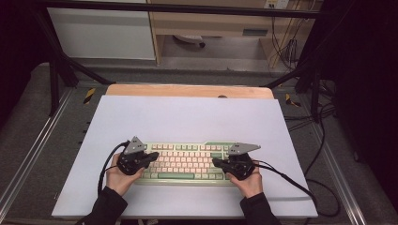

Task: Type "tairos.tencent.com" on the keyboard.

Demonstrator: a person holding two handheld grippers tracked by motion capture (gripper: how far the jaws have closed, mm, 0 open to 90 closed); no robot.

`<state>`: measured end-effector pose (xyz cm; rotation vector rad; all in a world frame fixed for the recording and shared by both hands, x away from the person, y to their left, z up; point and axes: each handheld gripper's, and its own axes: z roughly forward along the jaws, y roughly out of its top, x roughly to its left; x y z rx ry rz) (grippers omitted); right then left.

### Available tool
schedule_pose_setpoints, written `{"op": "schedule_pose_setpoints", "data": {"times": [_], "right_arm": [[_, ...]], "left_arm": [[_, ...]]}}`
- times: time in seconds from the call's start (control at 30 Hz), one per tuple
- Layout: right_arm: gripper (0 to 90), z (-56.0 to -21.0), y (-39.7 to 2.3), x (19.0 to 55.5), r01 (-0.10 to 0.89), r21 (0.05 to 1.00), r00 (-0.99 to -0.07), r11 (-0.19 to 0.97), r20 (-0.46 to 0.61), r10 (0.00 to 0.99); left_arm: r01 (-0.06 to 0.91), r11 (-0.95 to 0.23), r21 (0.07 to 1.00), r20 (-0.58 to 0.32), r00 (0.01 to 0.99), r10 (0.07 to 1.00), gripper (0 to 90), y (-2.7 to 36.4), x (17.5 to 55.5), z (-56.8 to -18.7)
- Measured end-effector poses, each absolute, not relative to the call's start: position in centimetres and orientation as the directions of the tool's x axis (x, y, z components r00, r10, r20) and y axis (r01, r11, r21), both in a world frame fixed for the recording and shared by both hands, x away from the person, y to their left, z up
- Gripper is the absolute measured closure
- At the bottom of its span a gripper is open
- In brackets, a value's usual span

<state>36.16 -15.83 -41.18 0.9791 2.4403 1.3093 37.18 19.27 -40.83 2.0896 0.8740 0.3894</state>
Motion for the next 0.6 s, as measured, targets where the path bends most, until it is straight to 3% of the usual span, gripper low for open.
{"op": "schedule_pose_setpoints", "data": {"times": [0.6], "right_arm": [[90.0, -41.5, -16.5, 35.8, 0.463, 0.798, -0.758, 0.386, 0.13, 0.639]], "left_arm": [[0.463, -0.458, 0.759, -0.025, 0.723, 0.69, 90.0, 17.1, 38.3, -42.3]]}}
